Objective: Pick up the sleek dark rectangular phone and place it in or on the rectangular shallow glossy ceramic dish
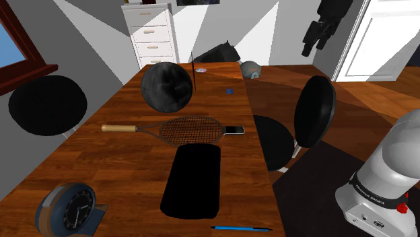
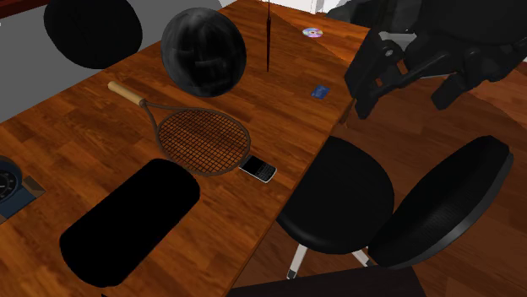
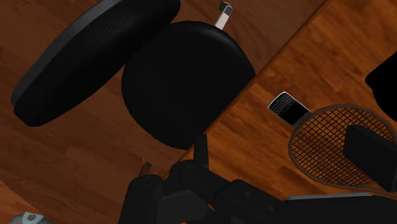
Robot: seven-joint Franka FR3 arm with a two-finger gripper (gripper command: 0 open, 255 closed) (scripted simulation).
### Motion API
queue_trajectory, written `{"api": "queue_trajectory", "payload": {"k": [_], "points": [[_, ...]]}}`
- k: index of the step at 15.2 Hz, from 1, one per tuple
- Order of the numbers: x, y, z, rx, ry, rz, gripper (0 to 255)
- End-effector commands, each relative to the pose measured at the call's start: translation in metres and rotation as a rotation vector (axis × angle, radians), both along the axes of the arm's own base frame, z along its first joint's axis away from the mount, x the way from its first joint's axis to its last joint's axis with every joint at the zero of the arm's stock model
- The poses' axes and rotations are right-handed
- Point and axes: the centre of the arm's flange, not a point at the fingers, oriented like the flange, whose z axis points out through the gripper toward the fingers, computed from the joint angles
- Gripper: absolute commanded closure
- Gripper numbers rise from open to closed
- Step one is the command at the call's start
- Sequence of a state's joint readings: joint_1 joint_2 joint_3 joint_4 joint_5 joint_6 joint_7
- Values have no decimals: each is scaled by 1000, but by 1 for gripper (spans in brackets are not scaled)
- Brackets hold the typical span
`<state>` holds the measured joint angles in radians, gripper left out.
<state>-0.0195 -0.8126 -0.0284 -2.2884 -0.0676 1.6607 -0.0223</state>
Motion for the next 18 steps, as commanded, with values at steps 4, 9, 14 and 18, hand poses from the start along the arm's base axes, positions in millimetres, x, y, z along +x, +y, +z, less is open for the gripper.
{"api": "queue_trajectory", "payload": {"k": [4, 9, 14, 18], "points": [[25, 4, -31, 1, 17, 58, 0], [64, 15, -85, 3, 46, 154, 0], [101, 30, -139, 4, 75, 250, 0], [128, 44, -183, 6, 99, 327, 0]]}}
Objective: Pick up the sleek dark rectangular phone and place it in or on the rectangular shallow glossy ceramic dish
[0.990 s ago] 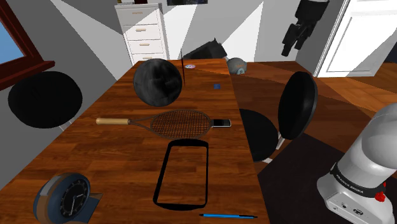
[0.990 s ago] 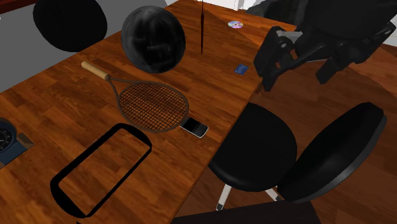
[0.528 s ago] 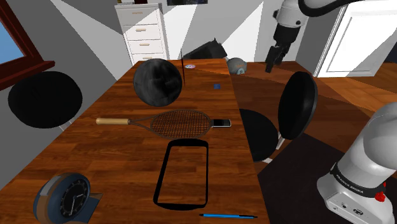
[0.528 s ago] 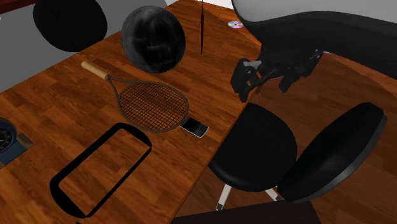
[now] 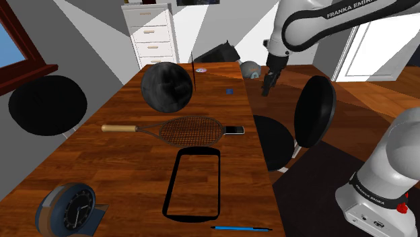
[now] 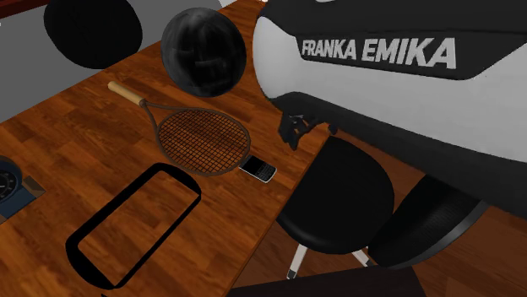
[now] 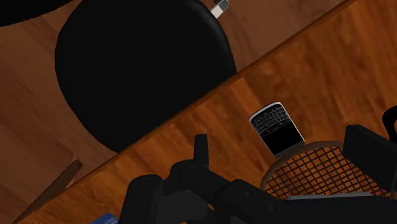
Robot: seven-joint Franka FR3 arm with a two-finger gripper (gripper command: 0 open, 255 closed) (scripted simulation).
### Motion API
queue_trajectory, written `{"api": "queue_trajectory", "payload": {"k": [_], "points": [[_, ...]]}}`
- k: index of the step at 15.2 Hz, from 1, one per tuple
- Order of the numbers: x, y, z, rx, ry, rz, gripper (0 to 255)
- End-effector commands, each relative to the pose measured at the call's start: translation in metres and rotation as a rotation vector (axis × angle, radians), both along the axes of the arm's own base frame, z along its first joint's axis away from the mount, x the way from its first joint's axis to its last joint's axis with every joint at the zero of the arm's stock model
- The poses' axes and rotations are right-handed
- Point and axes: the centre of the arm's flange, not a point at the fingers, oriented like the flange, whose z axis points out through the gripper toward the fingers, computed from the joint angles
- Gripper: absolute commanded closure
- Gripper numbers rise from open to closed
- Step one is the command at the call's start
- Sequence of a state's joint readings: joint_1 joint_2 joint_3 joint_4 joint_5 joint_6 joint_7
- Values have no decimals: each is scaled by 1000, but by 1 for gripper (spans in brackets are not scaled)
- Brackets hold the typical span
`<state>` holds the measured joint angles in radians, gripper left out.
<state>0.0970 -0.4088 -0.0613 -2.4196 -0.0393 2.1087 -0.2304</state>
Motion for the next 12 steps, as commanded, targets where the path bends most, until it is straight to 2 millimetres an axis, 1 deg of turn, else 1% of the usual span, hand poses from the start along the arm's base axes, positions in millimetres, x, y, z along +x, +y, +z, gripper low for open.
{"api": "queue_trajectory", "payload": {"k": [1, 7, 12], "points": [[11, 10, -23, 1, 11, 40, 0], [47, 36, -91, 3, 46, 155, 0], [72, 60, -148, 5, 75, 251, 0]]}}
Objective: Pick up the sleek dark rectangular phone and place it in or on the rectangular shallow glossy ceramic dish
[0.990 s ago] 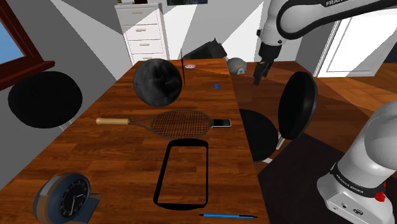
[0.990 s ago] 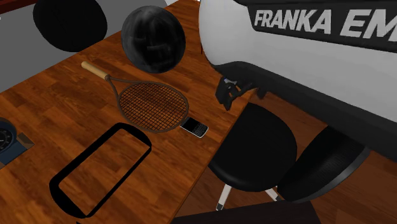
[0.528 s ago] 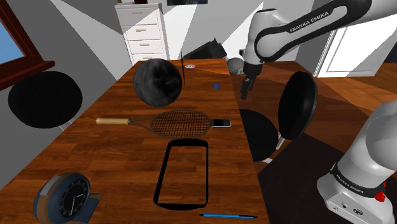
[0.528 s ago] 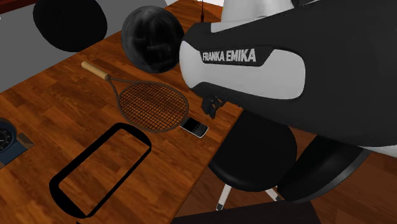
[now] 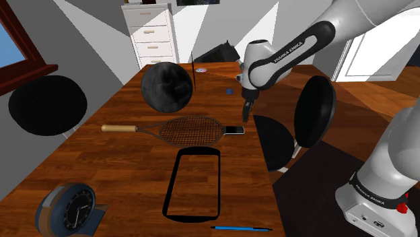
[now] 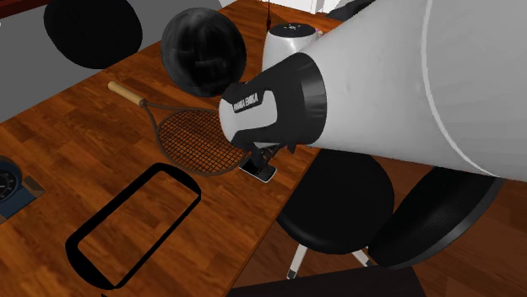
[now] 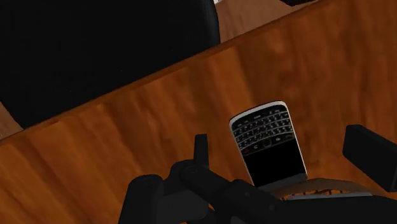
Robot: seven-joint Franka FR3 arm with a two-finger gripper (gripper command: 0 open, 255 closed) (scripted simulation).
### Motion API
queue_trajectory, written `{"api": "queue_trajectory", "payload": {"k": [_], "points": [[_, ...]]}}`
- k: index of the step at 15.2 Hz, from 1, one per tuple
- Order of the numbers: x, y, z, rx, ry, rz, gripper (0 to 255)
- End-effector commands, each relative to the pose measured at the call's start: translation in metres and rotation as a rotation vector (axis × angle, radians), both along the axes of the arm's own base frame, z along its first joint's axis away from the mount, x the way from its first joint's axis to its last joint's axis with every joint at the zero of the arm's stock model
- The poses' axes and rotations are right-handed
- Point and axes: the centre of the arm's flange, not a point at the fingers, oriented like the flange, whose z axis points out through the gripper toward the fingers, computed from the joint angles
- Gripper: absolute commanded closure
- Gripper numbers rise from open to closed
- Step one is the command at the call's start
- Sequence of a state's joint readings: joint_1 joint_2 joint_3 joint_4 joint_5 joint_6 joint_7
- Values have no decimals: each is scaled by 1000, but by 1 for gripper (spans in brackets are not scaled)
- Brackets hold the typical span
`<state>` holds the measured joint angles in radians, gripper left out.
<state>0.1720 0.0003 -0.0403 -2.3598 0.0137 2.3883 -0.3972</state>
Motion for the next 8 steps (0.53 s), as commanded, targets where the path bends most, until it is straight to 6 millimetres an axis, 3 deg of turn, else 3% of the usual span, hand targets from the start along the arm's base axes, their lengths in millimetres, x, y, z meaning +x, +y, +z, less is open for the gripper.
{"api": "queue_trajectory", "payload": {"k": [1, 3, 8], "points": [[9, 11, -21, 1, 11, 40, 0], [18, 22, -44, 2, 23, 78, 0], [18, 23, -68, 2, 24, 82, 0]]}}
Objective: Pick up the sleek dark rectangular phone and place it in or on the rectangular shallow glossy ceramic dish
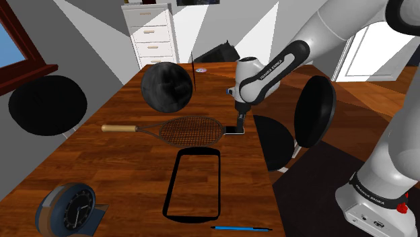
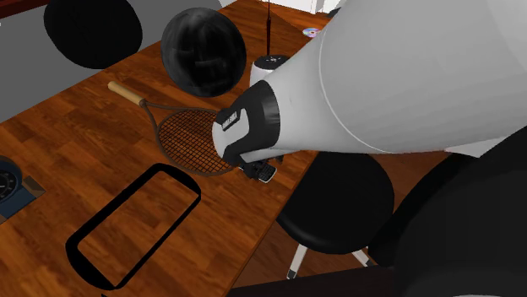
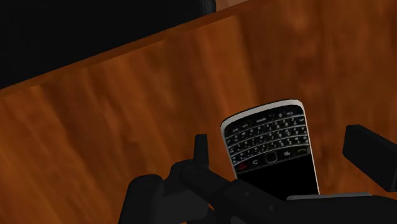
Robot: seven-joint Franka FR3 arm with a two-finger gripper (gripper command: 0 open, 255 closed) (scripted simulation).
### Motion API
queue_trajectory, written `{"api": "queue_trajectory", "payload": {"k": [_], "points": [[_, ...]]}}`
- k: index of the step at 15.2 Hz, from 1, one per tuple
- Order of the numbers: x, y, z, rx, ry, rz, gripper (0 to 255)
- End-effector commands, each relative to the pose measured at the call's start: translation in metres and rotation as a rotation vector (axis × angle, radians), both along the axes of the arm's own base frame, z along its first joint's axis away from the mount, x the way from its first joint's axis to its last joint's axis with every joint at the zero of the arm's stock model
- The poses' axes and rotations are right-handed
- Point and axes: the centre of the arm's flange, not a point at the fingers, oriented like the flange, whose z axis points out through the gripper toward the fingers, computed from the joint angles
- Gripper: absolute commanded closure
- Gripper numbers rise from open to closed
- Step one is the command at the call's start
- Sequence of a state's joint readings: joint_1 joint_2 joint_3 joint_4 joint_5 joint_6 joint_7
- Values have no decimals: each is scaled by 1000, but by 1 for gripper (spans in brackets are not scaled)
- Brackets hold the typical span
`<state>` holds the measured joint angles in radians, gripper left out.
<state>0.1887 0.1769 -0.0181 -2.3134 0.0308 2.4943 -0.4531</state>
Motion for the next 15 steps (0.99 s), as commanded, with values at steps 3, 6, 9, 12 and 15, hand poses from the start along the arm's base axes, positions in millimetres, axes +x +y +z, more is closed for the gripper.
{"api": "queue_trajectory", "payload": {"k": [3, 6, 9, 12, 15], "points": [[1, 1, -24, 0, 0, 1, 0], [1, 1, -24, 0, 0, 1, 0], [1, 1, -24, 0, 0, 1, 0], [1, 1, -24, 0, 0, 1, 255], [1, 1, -24, 0, 0, 1, 255]]}}
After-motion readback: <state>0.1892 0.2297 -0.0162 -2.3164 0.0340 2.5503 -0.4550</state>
